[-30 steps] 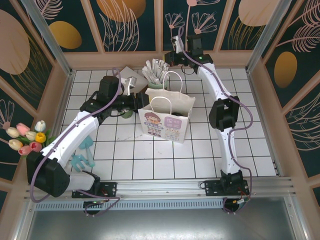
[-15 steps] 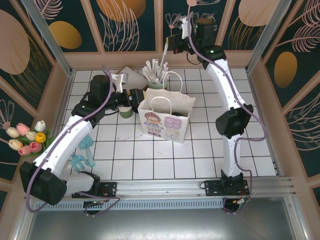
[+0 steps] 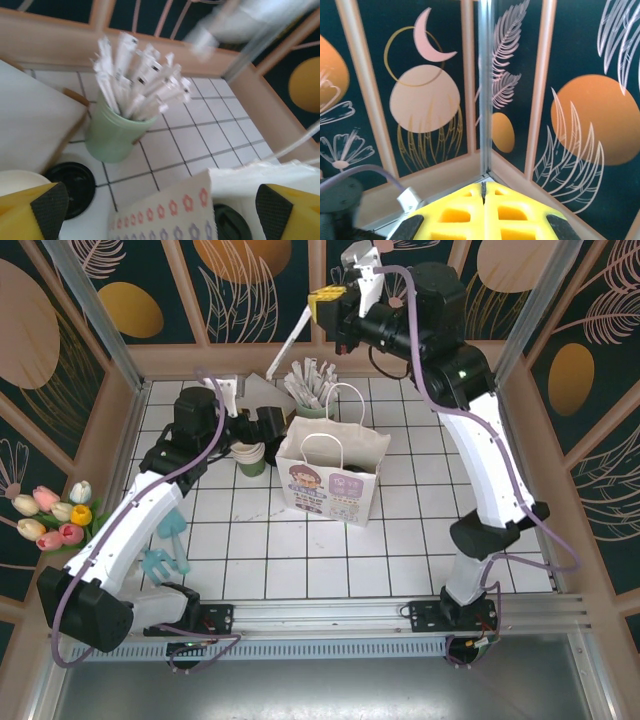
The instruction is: Pack the takeout coffee
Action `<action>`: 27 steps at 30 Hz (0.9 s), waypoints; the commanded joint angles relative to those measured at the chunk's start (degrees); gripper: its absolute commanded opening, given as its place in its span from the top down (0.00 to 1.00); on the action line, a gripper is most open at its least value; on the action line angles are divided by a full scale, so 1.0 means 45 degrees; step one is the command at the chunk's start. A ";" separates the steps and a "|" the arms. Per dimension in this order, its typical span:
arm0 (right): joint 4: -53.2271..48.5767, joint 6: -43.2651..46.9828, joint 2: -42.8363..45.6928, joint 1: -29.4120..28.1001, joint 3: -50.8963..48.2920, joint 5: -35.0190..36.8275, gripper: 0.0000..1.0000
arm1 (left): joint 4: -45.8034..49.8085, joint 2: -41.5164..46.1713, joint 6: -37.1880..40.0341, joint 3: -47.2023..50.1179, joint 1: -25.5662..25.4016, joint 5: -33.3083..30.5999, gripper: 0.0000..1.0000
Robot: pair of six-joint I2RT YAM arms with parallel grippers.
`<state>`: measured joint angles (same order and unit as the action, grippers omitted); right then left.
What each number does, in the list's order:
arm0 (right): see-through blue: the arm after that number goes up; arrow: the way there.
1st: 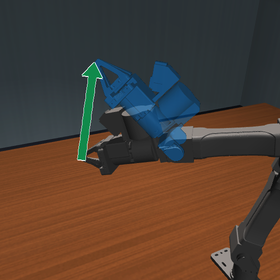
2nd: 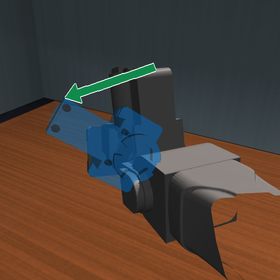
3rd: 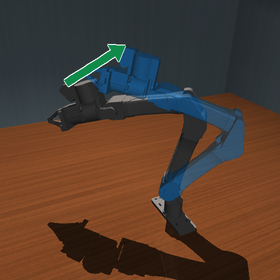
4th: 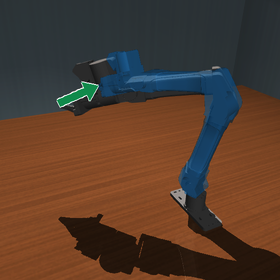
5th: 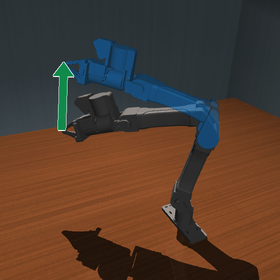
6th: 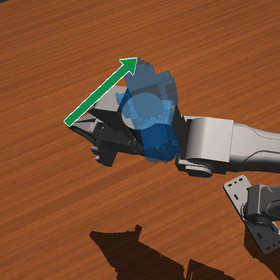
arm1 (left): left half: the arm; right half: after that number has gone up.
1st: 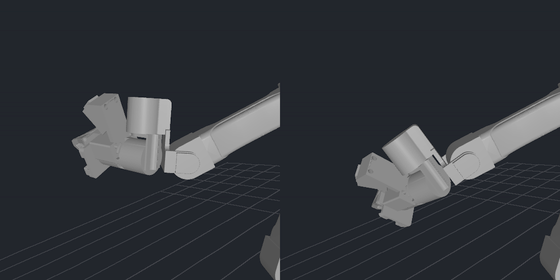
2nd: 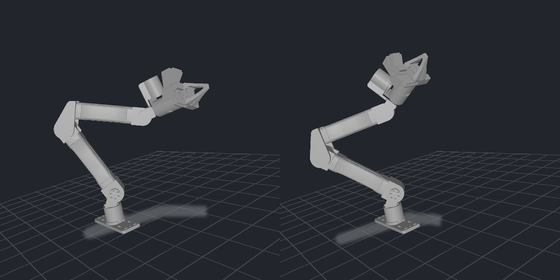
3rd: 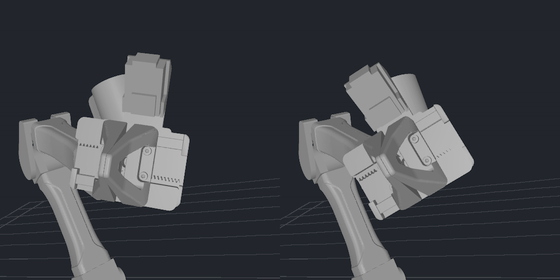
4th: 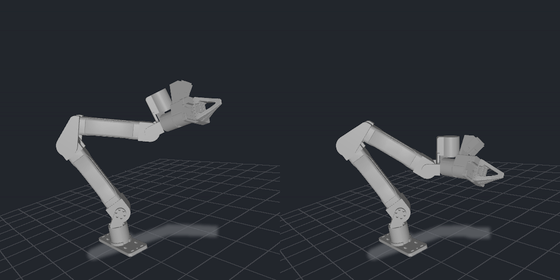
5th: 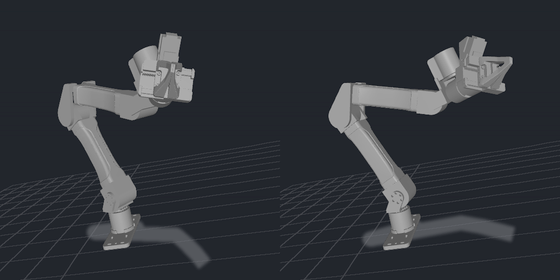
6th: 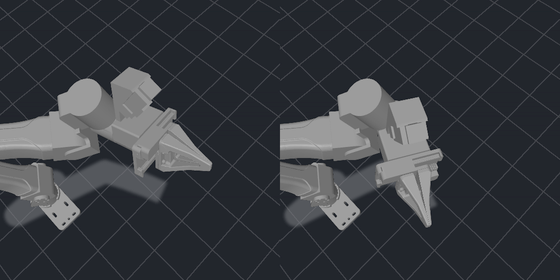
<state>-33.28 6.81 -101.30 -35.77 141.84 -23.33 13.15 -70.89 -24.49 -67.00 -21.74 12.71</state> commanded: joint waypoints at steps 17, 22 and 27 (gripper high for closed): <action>-0.0172 -0.1201 0.5690 -0.0879 -0.8268 0.3450 1.00 | -0.1153 0.2954 -0.0443 0.1575 0.0084 -0.3920 0.02; 0.0432 -0.1375 0.5378 -0.0879 -0.8818 0.2574 1.00 | -0.0920 0.2553 -0.1098 0.1405 0.0084 -0.4724 0.01; 0.0892 -0.1305 0.5192 -0.0879 -0.8657 0.2388 1.00 | -0.0915 0.2531 -0.1711 0.1496 0.0084 -0.5921 0.01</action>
<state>-33.28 1.56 -78.04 -39.40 101.43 -10.83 9.04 -59.81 -29.78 -59.72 -21.47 -9.52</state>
